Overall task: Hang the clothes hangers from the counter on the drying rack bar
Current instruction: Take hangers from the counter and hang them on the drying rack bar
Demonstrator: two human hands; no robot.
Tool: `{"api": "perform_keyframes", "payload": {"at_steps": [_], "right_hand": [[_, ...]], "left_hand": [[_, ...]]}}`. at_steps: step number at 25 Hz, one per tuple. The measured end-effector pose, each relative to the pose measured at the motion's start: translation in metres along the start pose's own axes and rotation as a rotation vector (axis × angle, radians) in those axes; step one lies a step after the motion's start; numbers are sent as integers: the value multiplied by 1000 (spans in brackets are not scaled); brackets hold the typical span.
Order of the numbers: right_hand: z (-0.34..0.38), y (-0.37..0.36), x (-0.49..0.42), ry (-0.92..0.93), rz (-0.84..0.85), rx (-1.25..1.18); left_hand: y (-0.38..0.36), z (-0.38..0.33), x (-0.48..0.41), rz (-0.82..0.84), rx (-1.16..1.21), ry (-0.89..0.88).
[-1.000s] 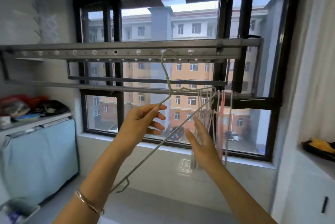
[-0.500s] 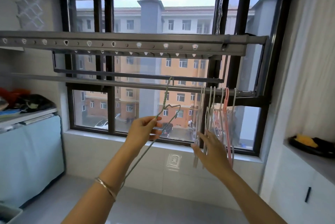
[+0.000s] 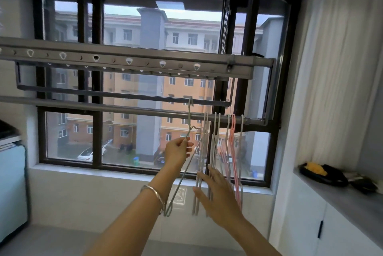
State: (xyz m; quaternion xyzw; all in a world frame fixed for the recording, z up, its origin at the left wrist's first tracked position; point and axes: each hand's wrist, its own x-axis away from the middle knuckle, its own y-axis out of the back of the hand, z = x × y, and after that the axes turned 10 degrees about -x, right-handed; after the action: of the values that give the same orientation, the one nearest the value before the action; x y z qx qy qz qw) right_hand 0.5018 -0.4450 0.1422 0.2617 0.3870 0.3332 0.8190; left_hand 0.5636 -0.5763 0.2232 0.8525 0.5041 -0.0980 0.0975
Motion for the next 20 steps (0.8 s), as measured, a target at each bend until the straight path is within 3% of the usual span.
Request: {"api": "perform_keyframes", "payload": {"at_steps": [12, 16, 20], "right_hand": [[-1, 2, 5, -16, 42, -69], [4, 14, 9, 18, 21, -161], [-3, 56, 20, 153, -80, -148]], "left_hand": [[-16, 32, -12, 127, -188, 130], [-11, 20, 1, 96, -338, -13], [-27, -17, 26, 3, -374, -265]]}}
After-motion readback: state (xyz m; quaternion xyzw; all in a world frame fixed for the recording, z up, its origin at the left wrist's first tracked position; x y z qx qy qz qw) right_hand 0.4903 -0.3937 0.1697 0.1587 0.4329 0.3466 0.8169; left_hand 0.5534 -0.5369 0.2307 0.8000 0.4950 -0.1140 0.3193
